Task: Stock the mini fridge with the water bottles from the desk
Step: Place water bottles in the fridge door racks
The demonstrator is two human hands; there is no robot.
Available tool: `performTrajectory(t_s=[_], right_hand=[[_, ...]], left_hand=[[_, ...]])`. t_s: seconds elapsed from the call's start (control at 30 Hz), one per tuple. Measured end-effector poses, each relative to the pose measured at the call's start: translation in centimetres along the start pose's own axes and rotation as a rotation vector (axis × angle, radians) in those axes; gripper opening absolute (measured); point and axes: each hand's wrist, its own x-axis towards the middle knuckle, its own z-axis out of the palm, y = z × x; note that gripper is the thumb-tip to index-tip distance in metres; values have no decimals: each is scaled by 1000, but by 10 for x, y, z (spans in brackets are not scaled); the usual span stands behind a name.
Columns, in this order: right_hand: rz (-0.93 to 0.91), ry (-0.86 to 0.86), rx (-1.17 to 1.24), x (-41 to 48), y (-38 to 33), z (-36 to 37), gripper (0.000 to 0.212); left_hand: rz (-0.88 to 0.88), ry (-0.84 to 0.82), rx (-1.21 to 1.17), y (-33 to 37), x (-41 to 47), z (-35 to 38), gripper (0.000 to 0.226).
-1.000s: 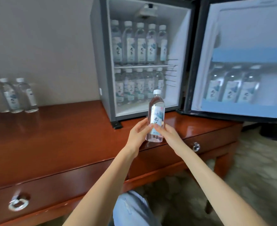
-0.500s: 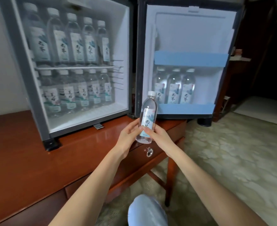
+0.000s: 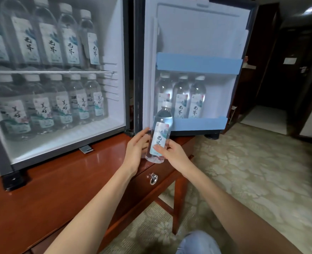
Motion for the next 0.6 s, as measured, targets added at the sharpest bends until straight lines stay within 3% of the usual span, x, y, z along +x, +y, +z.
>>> performTrajectory(t_s=[0.13, 0.3, 0.4, 0.53, 0.6], right_hand=[[-48, -8, -109, 0, 1, 3, 45], [-101, 25, -116, -1, 4, 3, 42], [-119, 80, -138, -2, 7, -6, 41], [-135, 175, -67, -3, 11, -27, 36], [-148, 230, -9, -4, 8, -40, 31]], left_hand=[[233, 180, 237, -5, 11, 5, 43], [519, 244, 500, -7, 13, 8, 39], [600, 181, 685, -9, 14, 13, 42], [659, -69, 902, -12, 21, 21, 50], [677, -102, 1033, -16, 30, 22, 56]])
